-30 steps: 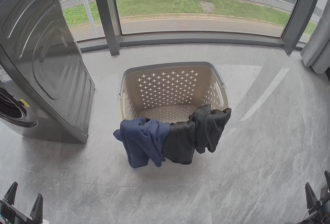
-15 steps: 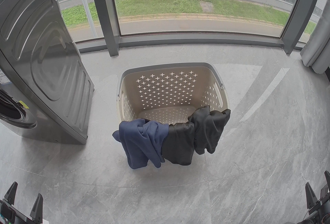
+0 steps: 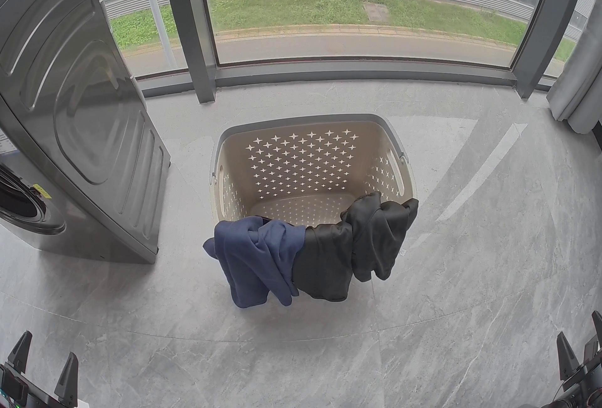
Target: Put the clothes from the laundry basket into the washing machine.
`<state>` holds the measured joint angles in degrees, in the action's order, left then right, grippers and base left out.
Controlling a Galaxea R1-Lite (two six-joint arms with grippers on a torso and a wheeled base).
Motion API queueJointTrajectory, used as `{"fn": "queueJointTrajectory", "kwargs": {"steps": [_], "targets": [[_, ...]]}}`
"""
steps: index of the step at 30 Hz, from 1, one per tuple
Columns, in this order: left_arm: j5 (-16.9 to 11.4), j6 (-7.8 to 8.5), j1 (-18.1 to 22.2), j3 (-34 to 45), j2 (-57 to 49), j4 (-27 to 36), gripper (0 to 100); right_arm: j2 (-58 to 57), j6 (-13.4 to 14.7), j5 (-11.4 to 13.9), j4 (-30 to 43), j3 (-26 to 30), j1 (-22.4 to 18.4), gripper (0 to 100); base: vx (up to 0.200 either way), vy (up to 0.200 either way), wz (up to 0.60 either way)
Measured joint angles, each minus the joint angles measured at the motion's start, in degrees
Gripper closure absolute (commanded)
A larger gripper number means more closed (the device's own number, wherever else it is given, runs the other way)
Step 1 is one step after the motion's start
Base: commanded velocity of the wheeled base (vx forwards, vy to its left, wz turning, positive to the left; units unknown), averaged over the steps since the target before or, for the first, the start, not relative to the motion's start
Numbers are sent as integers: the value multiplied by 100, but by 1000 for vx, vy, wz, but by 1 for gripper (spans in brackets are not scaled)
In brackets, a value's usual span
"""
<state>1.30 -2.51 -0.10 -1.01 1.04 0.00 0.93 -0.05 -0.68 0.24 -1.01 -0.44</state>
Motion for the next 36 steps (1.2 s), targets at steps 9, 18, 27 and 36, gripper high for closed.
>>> {"fn": "queueJointTrajectory", "kwargs": {"steps": [9, 18, 27, 36], "targets": [[0, 0, 0, 0, -2, 2, 0, 0, -2, 0, 2, 0, 0, 0, 0, 0, 0], [0, -2, 0, 0, 0, 0, 0, 0, -2, 0, 0, 0, 0, 0, 0, 67, 0], [-2, 0, 2, 0, 0, 0, 0, 0, -2, -2, 2, 0, 0, 0, 0, 133, 0], [2, -2, -1, 0, 0, 0, 0, 0, -2, 6, 0, 0, -5, 0, 0, 0, 0]]}}
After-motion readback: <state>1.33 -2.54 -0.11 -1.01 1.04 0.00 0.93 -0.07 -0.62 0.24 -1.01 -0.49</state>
